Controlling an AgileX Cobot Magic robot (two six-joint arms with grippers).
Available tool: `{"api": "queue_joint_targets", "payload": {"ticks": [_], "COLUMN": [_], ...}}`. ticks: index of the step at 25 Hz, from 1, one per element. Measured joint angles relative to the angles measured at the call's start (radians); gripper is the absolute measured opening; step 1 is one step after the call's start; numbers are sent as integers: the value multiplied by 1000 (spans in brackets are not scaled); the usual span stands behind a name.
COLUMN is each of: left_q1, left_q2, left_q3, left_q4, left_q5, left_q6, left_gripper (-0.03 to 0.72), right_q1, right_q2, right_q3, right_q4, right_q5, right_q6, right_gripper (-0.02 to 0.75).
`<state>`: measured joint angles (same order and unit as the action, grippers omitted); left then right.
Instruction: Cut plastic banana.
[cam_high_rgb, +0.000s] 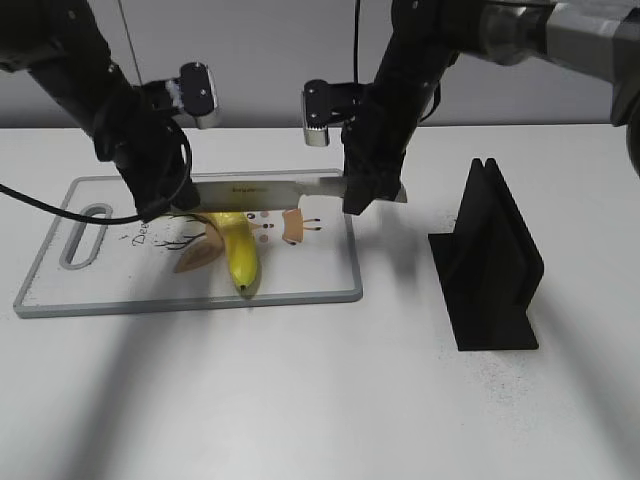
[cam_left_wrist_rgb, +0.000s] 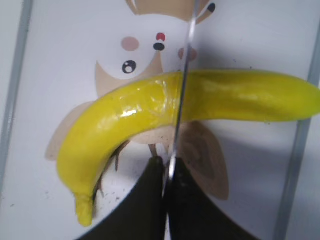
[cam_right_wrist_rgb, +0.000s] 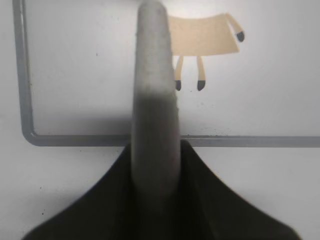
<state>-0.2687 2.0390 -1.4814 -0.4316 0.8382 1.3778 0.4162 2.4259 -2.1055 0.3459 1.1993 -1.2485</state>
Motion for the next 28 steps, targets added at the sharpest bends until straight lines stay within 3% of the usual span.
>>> {"api": "queue_joint_targets", "payload": {"ticks": [9,17,20,23,25,28], "left_q1": [-1,-1,2,4,4,4], "left_q2": [-197,-241,-241,-241,-241,-241], "left_q3": [1,1,1,1,0,-18], "left_q4": [32,14,-9,-29,-36,-37], "left_q5": [55,69,66,58,45,32], "left_q6": [-6,-10,-23,-41,-79,-135], "left_gripper": [-9,14,194,533,603,635], "right_q1": [5,6,6,6,6,5], "right_q2": [-154,-210,-210,-210,-210,-210], "right_q3": [0,0,1,1,1,1], "right_q4": [14,7,15,19,18,18], "right_q5": [13,27,37,34,32,31], "right_q6": [20,23,35,56,66,69], "right_gripper": [193,193,190,187,187,187]}}
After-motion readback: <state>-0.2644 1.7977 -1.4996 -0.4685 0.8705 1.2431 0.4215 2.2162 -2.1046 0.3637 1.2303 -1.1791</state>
